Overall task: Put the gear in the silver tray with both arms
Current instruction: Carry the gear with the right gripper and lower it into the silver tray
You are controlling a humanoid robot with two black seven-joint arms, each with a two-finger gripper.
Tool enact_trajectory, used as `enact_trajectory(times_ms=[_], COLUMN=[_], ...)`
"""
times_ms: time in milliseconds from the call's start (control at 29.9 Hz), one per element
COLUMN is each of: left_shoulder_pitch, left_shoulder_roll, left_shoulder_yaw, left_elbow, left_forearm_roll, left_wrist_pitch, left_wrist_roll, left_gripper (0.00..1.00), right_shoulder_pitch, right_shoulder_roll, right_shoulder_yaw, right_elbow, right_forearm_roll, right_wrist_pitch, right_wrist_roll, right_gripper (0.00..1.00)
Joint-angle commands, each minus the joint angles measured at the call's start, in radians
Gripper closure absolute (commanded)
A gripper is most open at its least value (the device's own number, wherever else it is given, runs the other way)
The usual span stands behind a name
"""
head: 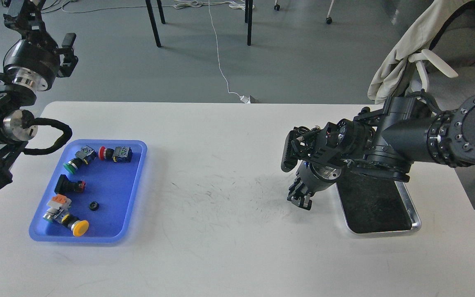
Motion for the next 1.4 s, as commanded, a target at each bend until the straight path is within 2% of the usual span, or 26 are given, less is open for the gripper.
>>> enact_trajectory(times_ms=[0,234,501,668,802,1370], left_shoulder_pitch=[0.000,0.000,0.002,0.007,0.007,0.019], left_shoulder_roll=[0.000,0.000,-0.005,-0.005,-0.006,0.000], left_shoulder_yaw=[0.001,0.006,0.008,0.008,0.008,0.006], left_elbow=[0.000,-0.002,-0.002,-0.002,-0.002,-0.003], left_forearm_roll=[0.001,0.001,0.003,0.005,0.005,0.005], left_wrist_pitch=[0.000,0.006,0.008,0.006,0.006,0.001], left_wrist_roll=[0.000,0.000,0.000,0.000,0.000,0.000], left_gripper=[0.01,0.02,0.02,0.02,0.01,0.02], right_shoulder_pitch=[0.005,0.048,0.106,0.098,0.077,-0.035], right_shoulder_roll=[-0.005,-0.060,-0.232,-0.370,-0.432,-0.429], right_shoulder_yaw=[-0.001,-0.001,-0.033,-0.039,-0.039,-0.030], right_elbow=[-0.002,0.009,0.022,0.029,0.039,-0.065], right_forearm_roll=[0.000,0.001,0.001,-0.003,-0.008,-0.011], right_wrist_pitch=[0.002,0.000,0.000,-0.001,-0.004,-0.012], right_wrist_roll=[0.000,0.000,0.000,0.000,0.000,0.000], right_gripper=[0.99,0.99,0.99,0.99,0.99,0.98])
